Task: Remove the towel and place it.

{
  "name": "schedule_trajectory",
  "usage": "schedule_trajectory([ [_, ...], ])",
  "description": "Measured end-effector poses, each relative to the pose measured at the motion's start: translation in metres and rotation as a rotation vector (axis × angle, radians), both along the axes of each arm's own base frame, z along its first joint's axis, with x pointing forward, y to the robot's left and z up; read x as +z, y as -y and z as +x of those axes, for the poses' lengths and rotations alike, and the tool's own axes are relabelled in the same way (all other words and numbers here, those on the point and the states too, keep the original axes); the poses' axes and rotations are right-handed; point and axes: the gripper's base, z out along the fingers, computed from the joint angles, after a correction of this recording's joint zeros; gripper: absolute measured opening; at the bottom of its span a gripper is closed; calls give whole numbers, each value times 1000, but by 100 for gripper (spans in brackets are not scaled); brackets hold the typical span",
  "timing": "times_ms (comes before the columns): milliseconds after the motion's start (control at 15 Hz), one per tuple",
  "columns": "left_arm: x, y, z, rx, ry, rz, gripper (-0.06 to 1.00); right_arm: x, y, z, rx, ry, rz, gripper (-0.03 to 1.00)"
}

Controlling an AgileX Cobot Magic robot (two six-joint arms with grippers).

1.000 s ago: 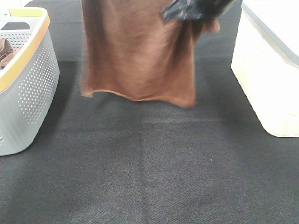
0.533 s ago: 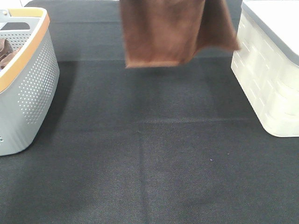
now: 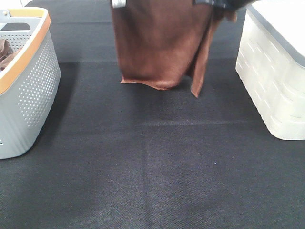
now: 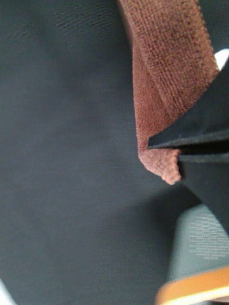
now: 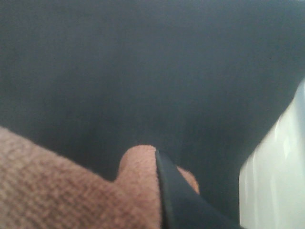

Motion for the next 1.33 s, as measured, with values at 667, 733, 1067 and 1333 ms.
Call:
schedule_trajectory([
  [667, -50, 26, -46, -47, -405, 49, 0, -33, -11, -54, 85, -620, -187, 0],
  [733, -59, 22, -53, -39, -446, 69, 0, -34, -10, -57, 78, -659, -191, 0],
  [1067, -85, 2, -101, -19, -672, 40, 0, -64, -11, -85, 73, -885, -120, 0],
  [1333, -119, -3, -122, 5, -831, 31, 0, -84, -11, -103, 61, -1001, -63, 0],
])
